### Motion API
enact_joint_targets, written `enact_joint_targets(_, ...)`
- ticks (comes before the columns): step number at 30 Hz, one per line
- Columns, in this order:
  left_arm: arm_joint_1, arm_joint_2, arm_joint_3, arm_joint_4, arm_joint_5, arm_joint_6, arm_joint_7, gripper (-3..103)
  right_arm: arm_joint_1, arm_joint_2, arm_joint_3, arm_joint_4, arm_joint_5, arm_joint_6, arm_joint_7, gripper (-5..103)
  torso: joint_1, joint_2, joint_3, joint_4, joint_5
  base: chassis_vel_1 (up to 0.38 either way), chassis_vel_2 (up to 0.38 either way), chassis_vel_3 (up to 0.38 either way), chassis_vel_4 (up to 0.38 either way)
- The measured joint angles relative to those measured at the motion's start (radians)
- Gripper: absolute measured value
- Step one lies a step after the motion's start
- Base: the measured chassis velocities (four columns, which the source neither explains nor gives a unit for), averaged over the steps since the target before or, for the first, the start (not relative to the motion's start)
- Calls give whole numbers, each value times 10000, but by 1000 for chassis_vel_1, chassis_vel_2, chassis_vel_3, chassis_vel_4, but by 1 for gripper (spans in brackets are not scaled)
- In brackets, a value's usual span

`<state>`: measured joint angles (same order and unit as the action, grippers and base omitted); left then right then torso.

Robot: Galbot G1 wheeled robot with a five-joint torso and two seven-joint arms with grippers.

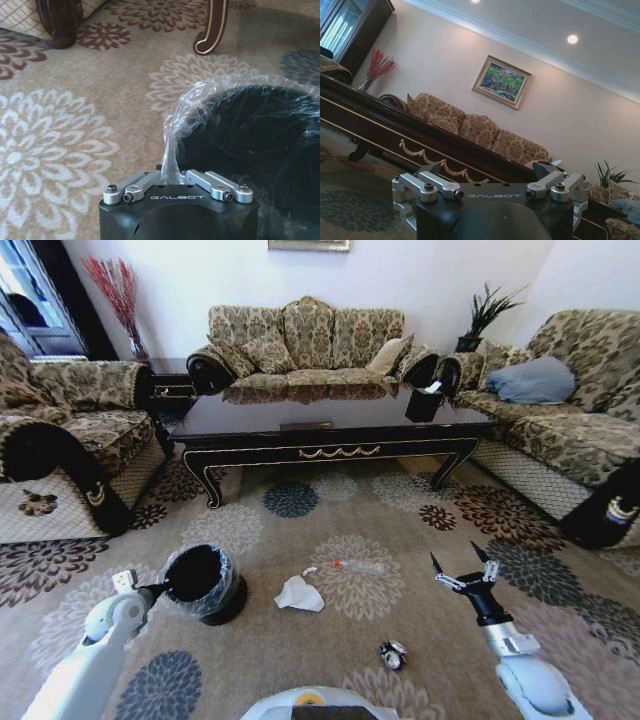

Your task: Move to the front of the table and pick up the trash from the floor, then place it into the trash bin.

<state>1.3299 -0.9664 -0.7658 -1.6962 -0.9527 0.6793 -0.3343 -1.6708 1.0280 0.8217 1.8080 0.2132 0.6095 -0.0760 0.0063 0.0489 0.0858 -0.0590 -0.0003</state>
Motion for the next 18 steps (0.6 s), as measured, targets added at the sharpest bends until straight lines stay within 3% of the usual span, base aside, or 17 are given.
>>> enact_joint_targets(6, 429, 213, -423, -606, 291, 4, 29, 4, 27, -37, -85, -54, 98, 0, 71, 100, 0, 0, 1, 3, 0, 0, 0, 0, 0)
enact_joint_targets(10, 909, 659, -1010, -1760, 384, 11, 28, 4, -70, -269, -522, -49, 1255, -631, 545, 100, 0, 0, 0, -1, 5, 0, 0, 0, 0)
enact_joint_targets(14, 1191, 864, -1390, -2430, 348, 25, 27, 4, -38, -417, -827, -191, 1447, -1049, 842, 100, 0, 0, 0, 2, 6, 0, 0, 0, 0)
enact_joint_targets(18, 1567, 971, -1925, -3167, 171, 39, 19, 4, 29, -699, -1339, -544, 1786, -1475, 326, 100, 0, 0, 0, 1, 5, 0, 0, 0, 0)
